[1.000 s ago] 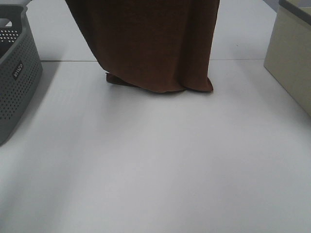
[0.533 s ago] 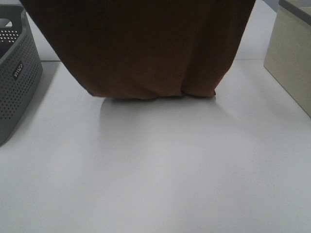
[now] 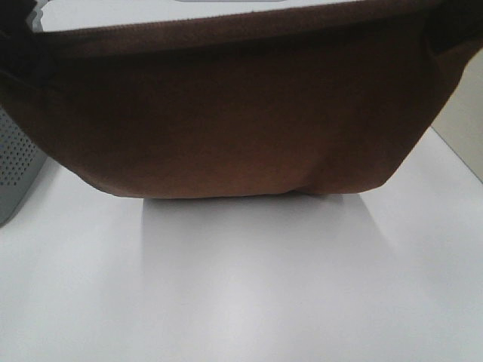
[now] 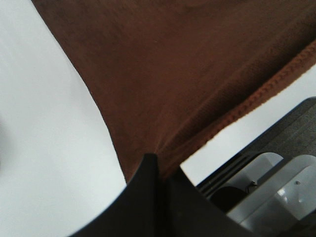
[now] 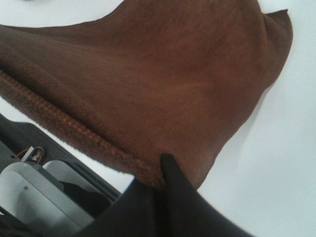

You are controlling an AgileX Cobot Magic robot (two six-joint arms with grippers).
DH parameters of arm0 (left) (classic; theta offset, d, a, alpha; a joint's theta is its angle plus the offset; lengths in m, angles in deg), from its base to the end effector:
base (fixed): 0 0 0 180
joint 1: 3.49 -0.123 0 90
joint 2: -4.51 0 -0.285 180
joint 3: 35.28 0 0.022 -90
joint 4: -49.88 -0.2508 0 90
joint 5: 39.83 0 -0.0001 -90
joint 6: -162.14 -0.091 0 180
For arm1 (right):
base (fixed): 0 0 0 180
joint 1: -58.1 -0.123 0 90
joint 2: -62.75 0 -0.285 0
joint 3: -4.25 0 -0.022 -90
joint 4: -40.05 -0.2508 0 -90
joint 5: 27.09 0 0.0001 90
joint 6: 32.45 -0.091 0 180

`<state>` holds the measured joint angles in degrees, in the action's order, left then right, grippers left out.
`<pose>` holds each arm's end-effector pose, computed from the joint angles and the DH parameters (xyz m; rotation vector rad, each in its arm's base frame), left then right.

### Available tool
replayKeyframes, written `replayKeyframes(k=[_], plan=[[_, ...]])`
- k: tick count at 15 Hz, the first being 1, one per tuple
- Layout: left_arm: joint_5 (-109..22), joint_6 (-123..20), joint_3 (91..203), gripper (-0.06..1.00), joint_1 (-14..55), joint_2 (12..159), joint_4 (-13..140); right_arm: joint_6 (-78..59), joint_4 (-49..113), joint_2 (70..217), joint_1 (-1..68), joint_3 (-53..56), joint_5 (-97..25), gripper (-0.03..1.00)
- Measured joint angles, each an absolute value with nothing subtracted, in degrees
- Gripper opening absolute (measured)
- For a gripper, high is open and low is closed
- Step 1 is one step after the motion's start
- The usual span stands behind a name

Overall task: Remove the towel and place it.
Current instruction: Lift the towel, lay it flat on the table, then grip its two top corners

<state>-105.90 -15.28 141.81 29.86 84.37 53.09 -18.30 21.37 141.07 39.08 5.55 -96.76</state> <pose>0.2003 -0.1374 0.3791 0.6860 2.5348 -0.2977 0.2091 0.1010 0.3951 -0.7012 2.4885 0.4690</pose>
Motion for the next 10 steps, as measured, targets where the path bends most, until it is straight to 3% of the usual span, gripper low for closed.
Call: replayKeyframes(k=[10], plan=[[-104.75, -17.57, 122.85, 0.00, 29.86, 83.34, 64.26, -21.10, 17.07, 137.75, 39.08, 24.92, -96.59, 0.01]])
